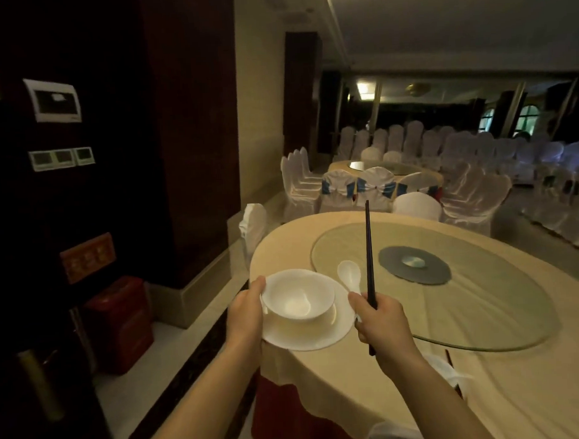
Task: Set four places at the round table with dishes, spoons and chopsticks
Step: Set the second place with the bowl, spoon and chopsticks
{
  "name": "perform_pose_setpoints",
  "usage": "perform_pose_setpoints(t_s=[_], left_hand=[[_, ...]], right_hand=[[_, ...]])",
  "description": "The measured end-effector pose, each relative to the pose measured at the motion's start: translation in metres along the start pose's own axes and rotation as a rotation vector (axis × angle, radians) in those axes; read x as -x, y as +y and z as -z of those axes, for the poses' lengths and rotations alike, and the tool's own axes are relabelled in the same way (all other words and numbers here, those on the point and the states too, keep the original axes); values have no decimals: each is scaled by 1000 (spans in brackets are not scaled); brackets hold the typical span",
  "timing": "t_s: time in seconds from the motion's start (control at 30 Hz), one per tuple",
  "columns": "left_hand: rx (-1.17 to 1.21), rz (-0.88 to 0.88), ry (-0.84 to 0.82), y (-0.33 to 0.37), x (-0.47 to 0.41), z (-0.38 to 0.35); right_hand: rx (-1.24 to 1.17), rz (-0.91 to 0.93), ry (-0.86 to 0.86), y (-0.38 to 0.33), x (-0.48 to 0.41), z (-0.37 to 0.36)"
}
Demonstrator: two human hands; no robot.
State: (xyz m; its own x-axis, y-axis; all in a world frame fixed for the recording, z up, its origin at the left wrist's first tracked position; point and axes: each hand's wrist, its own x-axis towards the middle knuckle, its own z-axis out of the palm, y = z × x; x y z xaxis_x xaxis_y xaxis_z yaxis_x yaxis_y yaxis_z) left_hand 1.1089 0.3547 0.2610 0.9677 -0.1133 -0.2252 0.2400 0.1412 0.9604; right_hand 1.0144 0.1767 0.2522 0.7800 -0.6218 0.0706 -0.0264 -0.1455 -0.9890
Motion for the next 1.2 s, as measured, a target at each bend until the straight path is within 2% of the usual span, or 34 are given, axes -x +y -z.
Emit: perform_pose_setpoints(t_s=[0.23, 0.63, 0.9, 1.2], left_hand=[[29, -10, 82, 25, -134, 42], [-84, -69, 183, 117, -427, 54], [-154, -41, 82, 138, -621, 28], [-195, 9, -162, 157, -851, -40]], right_hand=[[-5, -14, -84, 7, -111, -119], [-47, -17, -124, -1, -361, -308], [-46, -65, -41, 17, -515, -387], [-31, -123, 174, 46, -692, -458]])
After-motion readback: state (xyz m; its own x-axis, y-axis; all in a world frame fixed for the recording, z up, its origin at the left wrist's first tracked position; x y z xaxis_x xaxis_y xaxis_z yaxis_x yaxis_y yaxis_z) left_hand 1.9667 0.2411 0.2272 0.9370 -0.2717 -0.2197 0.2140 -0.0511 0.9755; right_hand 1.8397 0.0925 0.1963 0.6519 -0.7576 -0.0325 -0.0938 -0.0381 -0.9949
